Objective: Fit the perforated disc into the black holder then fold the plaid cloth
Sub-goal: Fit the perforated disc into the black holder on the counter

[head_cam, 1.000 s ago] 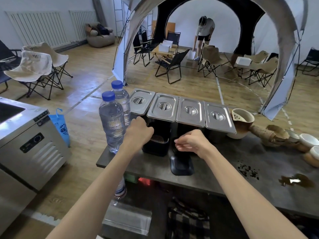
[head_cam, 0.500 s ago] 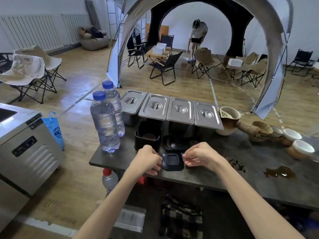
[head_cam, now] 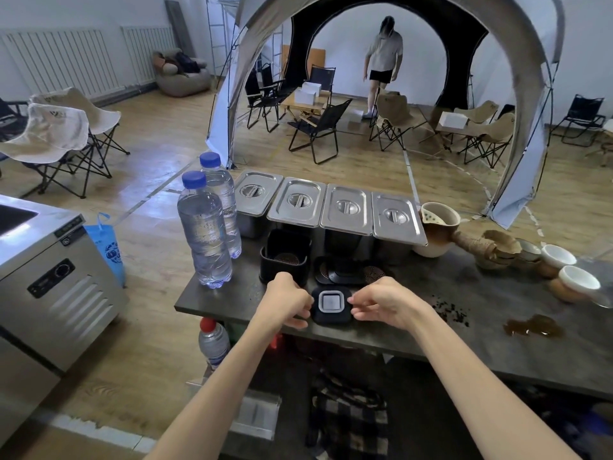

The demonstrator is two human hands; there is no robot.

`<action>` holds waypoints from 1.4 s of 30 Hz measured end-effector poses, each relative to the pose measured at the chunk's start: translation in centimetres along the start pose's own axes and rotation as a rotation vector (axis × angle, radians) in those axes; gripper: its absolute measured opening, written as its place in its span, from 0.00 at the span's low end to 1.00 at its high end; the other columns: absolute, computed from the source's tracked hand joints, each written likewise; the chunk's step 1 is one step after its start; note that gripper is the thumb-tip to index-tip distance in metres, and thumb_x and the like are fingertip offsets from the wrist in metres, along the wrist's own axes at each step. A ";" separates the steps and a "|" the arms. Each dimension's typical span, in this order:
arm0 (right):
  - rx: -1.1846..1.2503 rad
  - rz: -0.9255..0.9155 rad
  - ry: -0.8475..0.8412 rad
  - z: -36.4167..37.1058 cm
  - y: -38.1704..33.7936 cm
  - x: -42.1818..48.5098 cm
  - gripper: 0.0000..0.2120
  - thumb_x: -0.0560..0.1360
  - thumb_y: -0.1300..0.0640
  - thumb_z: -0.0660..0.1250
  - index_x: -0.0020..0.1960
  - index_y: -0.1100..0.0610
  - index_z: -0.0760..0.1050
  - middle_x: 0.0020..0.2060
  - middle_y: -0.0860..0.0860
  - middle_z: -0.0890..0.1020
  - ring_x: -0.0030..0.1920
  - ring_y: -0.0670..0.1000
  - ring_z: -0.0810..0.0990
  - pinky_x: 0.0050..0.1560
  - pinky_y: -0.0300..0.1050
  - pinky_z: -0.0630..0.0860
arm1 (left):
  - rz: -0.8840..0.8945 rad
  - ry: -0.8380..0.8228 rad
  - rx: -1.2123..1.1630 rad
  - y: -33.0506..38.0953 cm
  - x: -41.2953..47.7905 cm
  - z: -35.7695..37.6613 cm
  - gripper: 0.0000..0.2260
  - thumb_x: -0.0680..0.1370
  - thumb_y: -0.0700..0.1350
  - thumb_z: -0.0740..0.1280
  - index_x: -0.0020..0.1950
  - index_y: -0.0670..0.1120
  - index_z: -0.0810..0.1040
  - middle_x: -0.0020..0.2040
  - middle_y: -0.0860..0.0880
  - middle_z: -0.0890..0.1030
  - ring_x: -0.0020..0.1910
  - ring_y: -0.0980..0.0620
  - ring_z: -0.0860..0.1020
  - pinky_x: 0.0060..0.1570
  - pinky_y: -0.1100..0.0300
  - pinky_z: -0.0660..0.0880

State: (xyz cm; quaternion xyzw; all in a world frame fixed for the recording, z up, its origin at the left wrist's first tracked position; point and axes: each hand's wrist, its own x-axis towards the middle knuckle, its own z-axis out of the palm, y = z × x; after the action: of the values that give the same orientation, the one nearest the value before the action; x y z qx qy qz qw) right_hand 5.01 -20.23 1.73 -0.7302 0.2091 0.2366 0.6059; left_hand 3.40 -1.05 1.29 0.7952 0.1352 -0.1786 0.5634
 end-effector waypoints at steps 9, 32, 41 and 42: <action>0.056 0.088 -0.127 -0.3 -0.3 -0.6 0.04 0.74 0.73 0.62 0.45 0.69 0.75 0.39 0.60 0.77 0.33 0.52 0.79 0.27 0.40 0.79 | -0.051 -0.073 0.001 0.0 0.1 -0.4 0.08 0.76 0.38 0.68 0.50 0.33 0.80 0.38 0.44 0.79 0.30 0.52 0.72 0.27 0.64 0.71; 0.305 -0.367 -0.003 5.6 -8.8 -3.1 0.07 0.69 0.74 0.69 0.44 0.66 0.78 0.38 0.59 0.82 0.34 0.53 0.82 0.32 0.41 0.82 | 0.214 0.242 -0.206 6.9 0.1 -7.9 0.05 0.72 0.36 0.72 0.47 0.41 0.82 0.38 0.44 0.80 0.33 0.53 0.78 0.25 0.65 0.74; 0.204 -0.218 0.117 8.0 -7.3 0.8 0.05 0.68 0.68 0.72 0.36 0.63 0.77 0.31 0.55 0.79 0.29 0.49 0.75 0.30 0.39 0.76 | 0.238 0.418 0.161 4.9 2.3 -7.6 0.08 0.72 0.41 0.71 0.50 0.43 0.86 0.49 0.42 0.85 0.52 0.45 0.80 0.52 0.58 0.74; 0.183 -0.217 0.135 8.1 -7.2 1.1 0.06 0.68 0.67 0.73 0.36 0.62 0.77 0.31 0.54 0.78 0.29 0.48 0.74 0.32 0.39 0.74 | 0.229 0.423 0.163 4.7 2.4 -7.5 0.09 0.72 0.41 0.71 0.50 0.43 0.86 0.50 0.42 0.85 0.53 0.44 0.80 0.52 0.58 0.73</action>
State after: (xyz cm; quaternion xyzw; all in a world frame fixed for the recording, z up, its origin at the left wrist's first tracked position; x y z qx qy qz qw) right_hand 9.34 -11.04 5.49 -0.7044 0.1900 0.1002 0.6765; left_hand 8.54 4.52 6.45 0.8679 0.1442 0.0463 0.4732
